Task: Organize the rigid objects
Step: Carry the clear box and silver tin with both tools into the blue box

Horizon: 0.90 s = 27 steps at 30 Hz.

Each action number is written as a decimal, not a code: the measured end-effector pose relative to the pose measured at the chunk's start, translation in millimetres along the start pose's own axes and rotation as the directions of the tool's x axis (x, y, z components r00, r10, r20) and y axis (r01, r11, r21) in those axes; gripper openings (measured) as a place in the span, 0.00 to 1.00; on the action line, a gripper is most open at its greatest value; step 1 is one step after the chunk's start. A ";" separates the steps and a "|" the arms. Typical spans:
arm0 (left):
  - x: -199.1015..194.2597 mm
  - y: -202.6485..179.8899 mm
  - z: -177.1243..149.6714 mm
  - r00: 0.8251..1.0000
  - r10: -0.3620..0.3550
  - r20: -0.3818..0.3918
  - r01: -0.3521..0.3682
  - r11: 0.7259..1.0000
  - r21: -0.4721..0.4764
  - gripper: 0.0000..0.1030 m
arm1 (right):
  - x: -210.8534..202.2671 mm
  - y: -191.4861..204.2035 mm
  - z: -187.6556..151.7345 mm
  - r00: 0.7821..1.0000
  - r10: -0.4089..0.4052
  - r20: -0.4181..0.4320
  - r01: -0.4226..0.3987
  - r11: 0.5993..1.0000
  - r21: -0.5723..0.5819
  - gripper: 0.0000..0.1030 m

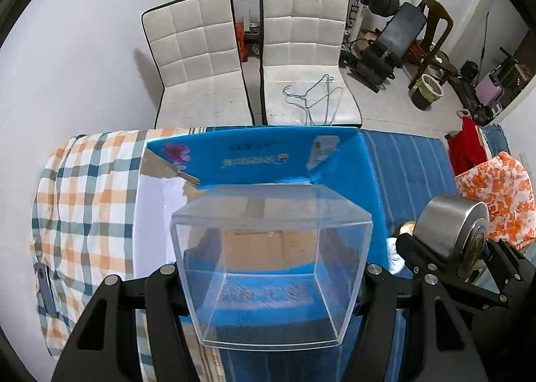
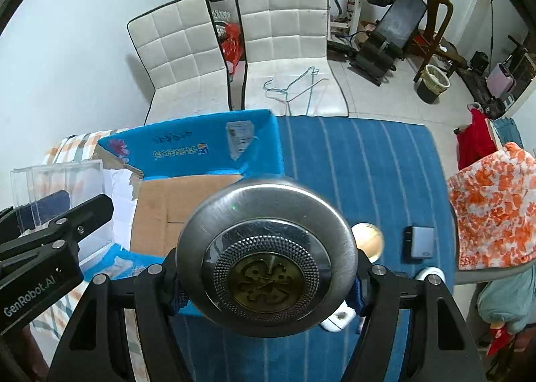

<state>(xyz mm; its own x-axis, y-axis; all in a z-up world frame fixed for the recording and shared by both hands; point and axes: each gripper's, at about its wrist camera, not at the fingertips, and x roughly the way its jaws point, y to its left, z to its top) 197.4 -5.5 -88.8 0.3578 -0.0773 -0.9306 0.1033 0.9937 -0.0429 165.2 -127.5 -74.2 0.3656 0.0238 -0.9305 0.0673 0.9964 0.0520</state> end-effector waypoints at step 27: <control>197.8 88.8 33.7 0.909 -0.155 -0.388 0.090 0.979 -0.180 0.59 | 258.5 75.8 54.6 0.939 -0.004 -0.343 -0.017 0.998 -0.058 0.71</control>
<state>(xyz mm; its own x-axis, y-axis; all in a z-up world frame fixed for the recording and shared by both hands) 308.6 64.7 -264.4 -0.0510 -0.1928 -0.9799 -0.0339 0.9810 -0.1913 315.5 -50.2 -290.9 0.0244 0.0464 -0.9986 0.0077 0.9989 0.0466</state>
